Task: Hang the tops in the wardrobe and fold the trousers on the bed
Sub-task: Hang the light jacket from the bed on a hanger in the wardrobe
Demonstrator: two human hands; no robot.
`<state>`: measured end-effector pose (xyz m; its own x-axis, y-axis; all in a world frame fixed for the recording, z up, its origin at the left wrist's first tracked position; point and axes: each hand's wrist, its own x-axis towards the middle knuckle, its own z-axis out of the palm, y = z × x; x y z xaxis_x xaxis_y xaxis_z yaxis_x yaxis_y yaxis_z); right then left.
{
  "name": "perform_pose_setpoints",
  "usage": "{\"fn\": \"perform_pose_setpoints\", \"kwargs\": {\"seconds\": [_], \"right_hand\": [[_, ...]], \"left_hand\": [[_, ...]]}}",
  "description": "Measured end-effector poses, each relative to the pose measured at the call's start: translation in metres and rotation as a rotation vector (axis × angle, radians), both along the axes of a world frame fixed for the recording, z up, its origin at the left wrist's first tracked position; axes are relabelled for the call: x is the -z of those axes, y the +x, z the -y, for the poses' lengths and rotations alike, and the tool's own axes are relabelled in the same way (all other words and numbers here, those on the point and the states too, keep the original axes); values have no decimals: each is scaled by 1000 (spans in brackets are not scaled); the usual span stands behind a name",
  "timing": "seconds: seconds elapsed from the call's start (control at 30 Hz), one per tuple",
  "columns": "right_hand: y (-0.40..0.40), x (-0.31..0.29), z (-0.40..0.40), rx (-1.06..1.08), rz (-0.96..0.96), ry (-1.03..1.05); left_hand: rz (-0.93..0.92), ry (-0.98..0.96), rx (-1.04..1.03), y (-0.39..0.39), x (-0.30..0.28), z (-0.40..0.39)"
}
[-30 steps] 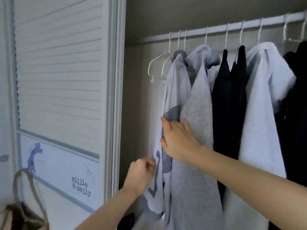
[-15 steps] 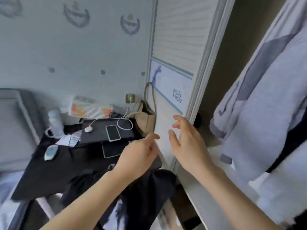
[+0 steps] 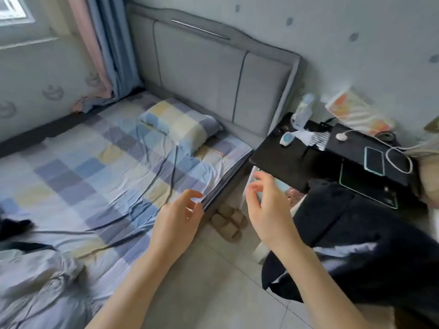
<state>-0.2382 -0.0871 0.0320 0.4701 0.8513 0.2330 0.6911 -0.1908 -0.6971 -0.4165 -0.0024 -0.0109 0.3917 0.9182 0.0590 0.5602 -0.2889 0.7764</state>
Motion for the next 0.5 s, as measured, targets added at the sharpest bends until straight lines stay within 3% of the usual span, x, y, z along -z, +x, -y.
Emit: {"fn": "perform_pose_setpoints", "kwargs": {"seconds": [0.27,0.5], "right_hand": [[-225,78,-134,-371,-72,-233],[-357,154,-217,-654,-96,-490]], "left_hand": [[-71,-293,-392,-254,100,-32],[-141,-590,-688,-399,170,-53]]}}
